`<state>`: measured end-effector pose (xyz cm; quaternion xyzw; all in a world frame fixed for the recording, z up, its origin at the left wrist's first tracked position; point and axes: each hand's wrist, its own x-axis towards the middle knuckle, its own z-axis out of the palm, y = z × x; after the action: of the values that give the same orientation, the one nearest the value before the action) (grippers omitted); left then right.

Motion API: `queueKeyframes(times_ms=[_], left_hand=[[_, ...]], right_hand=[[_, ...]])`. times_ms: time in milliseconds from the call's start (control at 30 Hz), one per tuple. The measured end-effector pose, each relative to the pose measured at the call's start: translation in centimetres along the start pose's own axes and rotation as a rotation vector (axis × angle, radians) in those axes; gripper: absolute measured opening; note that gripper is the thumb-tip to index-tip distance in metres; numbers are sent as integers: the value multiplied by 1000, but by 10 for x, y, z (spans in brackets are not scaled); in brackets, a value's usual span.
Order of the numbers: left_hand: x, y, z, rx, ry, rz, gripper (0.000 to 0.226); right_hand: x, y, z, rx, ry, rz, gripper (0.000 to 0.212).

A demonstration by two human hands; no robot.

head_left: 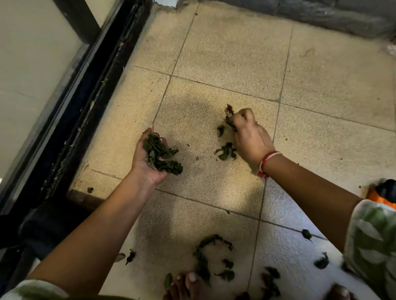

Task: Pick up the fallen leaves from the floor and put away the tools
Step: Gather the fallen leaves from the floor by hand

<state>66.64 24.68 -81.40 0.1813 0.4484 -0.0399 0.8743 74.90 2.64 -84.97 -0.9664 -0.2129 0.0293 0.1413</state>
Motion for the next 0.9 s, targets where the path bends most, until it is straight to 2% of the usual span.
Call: queueKeyframes(times_ms=[100, 233, 333, 500, 600, 667, 733, 900], left_hand=[[-1, 3, -5, -9, -23, -12, 46], [-2, 4, -6, -18, -30, -15, 43], [-2, 4, -7, -29, -35, -15, 42], [1, 7, -7, -15, -45, 0, 44], [1, 7, -10, -8, -56, -3, 47], [2, 8, -10, 9, -55, -2, 49], [3, 8, -10, 10, -51, -1, 49], [4, 7, -9, 15, -57, -7, 49]], right_hand=[[4, -1, 2, -84, -50, 5, 25], [-9, -6, 5, -12, -62, -189, 21], [-24, -8, 11, -5, -29, -207, 24], [-34, -15, 20, -42, -16, -160, 57], [-31, -20, 20, -88, -88, -94, 86], [-27, -24, 19, -159, -120, -80, 94], [-23, -27, 20, -203, -125, -82, 88], [-16, -30, 22, -173, -21, -119, 45]])
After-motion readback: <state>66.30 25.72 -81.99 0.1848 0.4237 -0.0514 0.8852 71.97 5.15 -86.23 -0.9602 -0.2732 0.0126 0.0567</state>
